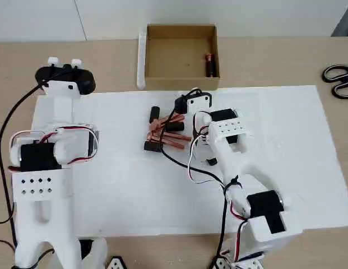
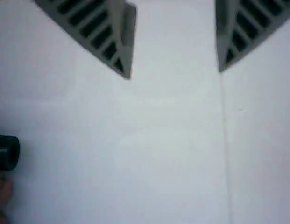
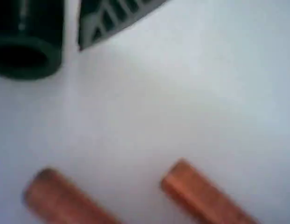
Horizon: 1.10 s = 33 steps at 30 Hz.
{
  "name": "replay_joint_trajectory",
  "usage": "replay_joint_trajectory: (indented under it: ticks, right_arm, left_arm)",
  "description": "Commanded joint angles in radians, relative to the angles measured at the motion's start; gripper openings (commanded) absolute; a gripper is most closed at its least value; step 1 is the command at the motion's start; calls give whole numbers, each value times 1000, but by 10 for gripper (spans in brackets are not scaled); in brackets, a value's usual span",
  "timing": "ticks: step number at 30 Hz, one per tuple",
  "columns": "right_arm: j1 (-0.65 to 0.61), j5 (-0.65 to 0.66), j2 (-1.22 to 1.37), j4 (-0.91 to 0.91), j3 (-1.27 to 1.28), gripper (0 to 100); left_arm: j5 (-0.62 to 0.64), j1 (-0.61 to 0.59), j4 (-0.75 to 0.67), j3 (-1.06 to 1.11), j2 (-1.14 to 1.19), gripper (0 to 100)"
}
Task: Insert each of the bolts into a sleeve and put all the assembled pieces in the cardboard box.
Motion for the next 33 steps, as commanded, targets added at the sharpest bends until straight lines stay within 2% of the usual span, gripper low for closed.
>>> replay_joint_trajectory:
  ticks: [1, 18, 24, 33]
  right_arm:
    - [-7, 9, -2, 4, -49, 161]
    - [-1, 8, 73, 7, -49, 127]
    - [19, 6, 76, 13, -110, 17]
    - [56, 9, -42, 271, -382, 4]
  left_arm:
    - [-2, 0, -25, -5, -6, 116]
    - [-2, 0, -26, -7, -6, 116]
    - [-2, 0, -26, -8, -6, 116]
    - [2, 6, -26, -10, -3, 116]
